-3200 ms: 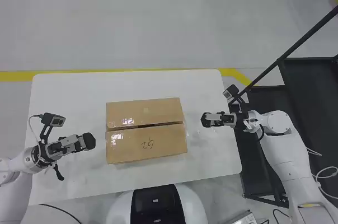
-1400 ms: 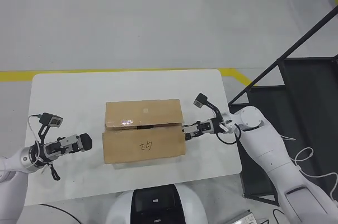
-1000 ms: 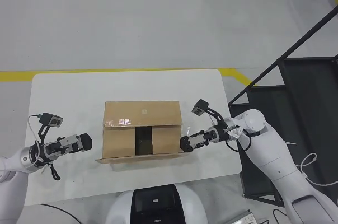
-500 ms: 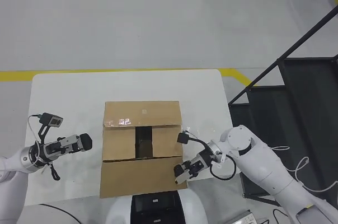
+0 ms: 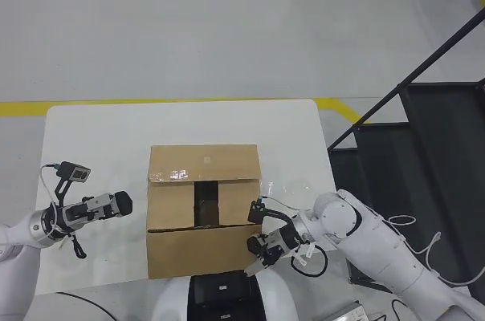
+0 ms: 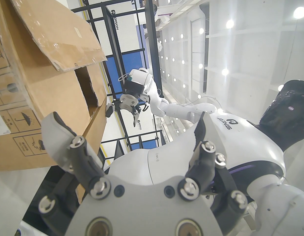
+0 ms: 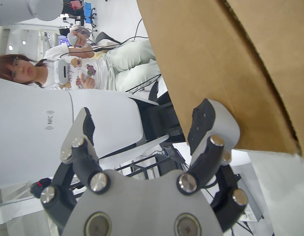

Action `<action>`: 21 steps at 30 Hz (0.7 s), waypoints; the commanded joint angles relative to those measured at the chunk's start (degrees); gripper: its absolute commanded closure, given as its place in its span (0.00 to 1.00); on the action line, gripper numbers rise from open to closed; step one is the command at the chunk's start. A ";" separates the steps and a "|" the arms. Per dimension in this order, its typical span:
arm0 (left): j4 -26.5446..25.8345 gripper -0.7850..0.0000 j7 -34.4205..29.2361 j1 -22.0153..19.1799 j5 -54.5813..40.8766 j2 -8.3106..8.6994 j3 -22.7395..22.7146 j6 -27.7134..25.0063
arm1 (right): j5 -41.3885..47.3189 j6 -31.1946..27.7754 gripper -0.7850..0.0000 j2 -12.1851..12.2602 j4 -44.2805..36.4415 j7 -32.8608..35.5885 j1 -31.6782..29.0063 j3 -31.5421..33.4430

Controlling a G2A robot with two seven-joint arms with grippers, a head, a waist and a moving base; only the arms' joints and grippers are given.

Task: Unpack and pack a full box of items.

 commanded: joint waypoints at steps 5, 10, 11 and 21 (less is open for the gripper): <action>0.00 0.00 0.00 0.00 0.00 0.00 0.00 0.00 | -8.58 0.95 0.00 0.03 -1.35 -5.86 -1.00 -0.61; 0.00 0.00 0.00 0.00 0.00 0.00 0.00 0.00 | -13.64 1.86 0.00 -0.23 -1.18 -9.45 -1.09 -2.01; 0.00 0.00 0.00 0.00 0.00 0.00 0.00 0.00 | -14.48 2.06 0.00 -0.29 -1.12 -10.18 -1.06 -2.27; 0.00 0.00 0.00 0.00 0.00 0.00 0.00 0.00 | -19.31 3.63 0.00 -0.21 -2.10 -16.41 -2.23 -1.84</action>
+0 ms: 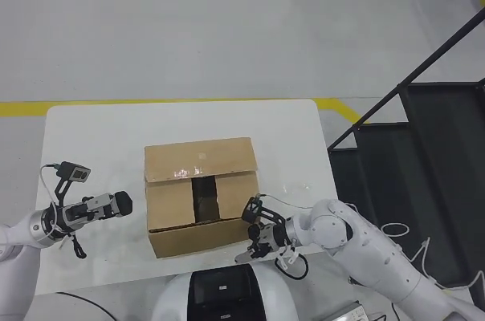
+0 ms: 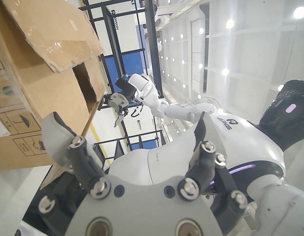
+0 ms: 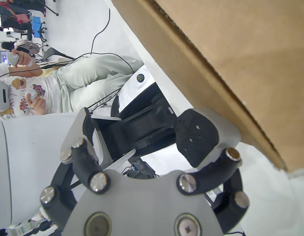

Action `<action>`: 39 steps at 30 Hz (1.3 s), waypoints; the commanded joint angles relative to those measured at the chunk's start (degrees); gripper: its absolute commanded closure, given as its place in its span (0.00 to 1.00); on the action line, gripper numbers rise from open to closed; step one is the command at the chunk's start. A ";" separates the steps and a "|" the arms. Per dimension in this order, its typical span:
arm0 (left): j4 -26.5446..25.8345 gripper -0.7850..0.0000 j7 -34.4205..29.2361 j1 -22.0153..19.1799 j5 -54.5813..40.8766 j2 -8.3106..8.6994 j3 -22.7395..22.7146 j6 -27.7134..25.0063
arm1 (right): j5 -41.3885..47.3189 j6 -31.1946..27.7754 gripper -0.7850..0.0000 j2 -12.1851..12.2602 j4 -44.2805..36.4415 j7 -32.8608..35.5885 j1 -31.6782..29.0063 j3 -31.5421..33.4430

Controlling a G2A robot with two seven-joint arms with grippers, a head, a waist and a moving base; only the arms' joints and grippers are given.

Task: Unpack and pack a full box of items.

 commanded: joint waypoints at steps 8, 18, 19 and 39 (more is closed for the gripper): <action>0.00 0.00 0.00 0.00 0.00 0.00 0.00 0.00 | 33.70 -6.88 0.00 1.50 0.50 17.25 0.03 3.96; 0.00 0.00 0.00 0.00 0.00 0.00 0.00 0.00 | 58.54 0.53 0.00 1.14 9.77 21.75 8.87 7.50; 0.00 0.00 0.00 0.00 0.00 0.00 0.00 0.00 | 59.09 1.48 0.00 0.79 11.17 21.24 10.48 6.90; 0.00 0.00 0.00 0.00 0.00 0.00 0.00 0.00 | 61.53 6.70 0.00 -5.98 35.64 13.43 25.07 -4.39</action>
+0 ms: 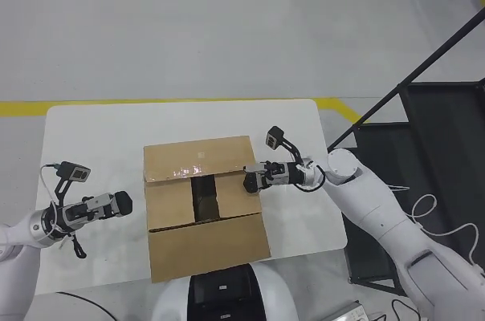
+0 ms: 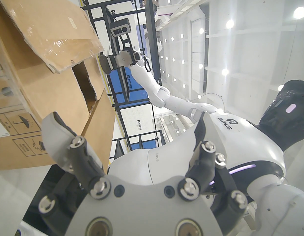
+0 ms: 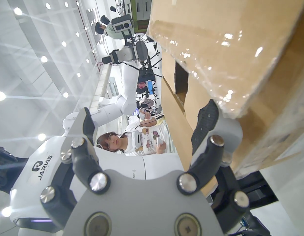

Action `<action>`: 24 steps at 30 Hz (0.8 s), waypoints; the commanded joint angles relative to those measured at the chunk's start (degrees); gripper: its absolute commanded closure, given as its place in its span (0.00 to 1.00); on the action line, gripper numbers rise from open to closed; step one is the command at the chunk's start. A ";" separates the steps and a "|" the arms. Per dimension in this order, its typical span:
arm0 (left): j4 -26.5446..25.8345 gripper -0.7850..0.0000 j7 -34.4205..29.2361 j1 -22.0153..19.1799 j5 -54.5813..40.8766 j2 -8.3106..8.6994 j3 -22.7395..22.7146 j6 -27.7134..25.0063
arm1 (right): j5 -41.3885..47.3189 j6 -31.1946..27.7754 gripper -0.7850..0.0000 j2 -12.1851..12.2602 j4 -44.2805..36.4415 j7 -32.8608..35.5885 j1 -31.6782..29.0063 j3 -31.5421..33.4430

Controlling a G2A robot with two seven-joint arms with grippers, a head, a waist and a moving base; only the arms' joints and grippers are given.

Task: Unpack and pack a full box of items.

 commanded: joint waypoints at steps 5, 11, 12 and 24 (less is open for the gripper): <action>0.00 0.00 0.00 0.00 0.00 0.00 0.00 0.00 | 3.86 -2.22 0.00 -1.25 3.31 0.70 2.04 0.48; 0.00 0.00 0.00 0.00 0.00 0.00 0.00 0.00 | 7.65 -5.67 0.00 -2.66 3.53 1.82 4.77 1.06; 0.00 0.00 0.00 0.00 0.00 0.00 0.00 0.00 | 8.46 -6.39 0.00 -3.01 3.66 1.51 5.39 1.06; 0.00 0.00 0.00 0.00 0.00 0.00 0.00 0.00 | 1.86 -10.96 0.00 -8.41 14.81 -10.55 17.59 -3.62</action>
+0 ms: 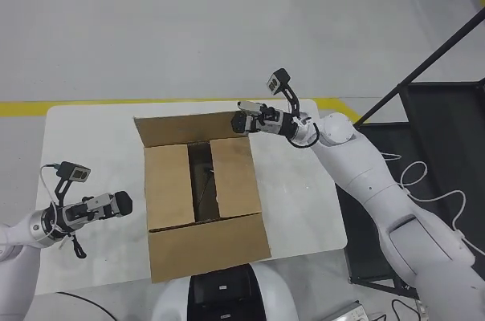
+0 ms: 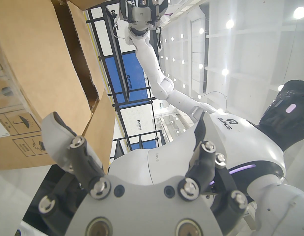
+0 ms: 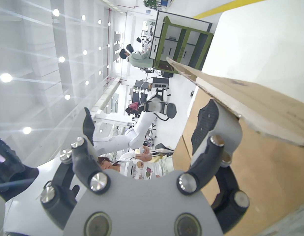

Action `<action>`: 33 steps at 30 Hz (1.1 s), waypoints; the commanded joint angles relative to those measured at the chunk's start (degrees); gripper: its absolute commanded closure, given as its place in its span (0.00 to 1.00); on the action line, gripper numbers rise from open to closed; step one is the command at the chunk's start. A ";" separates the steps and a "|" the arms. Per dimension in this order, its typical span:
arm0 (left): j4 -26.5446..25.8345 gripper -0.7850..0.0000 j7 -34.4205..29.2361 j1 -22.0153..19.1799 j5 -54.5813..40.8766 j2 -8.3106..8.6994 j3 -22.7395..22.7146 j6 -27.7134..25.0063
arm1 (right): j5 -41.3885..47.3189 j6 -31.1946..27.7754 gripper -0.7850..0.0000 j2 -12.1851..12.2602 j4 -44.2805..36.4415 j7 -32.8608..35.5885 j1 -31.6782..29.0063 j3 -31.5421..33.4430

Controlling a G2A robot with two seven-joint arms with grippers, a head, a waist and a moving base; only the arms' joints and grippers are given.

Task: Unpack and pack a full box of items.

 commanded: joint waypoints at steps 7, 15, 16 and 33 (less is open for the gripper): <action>0.00 0.00 0.00 0.00 0.00 0.00 0.00 0.00 | -9.31 -3.61 0.00 -4.01 9.80 -9.99 5.98 -4.53; 0.00 0.00 0.00 0.00 0.00 0.00 0.00 0.00 | -21.93 -3.23 0.00 -7.87 16.30 -19.69 8.62 -9.91; 0.00 0.00 0.00 0.00 0.00 0.00 0.00 0.00 | -22.83 -3.03 0.00 -8.34 17.13 -20.40 8.82 -10.38; 0.00 0.00 0.00 0.00 0.00 0.00 0.00 0.00 | -26.44 -5.09 0.00 -13.24 27.10 -19.19 12.40 -11.33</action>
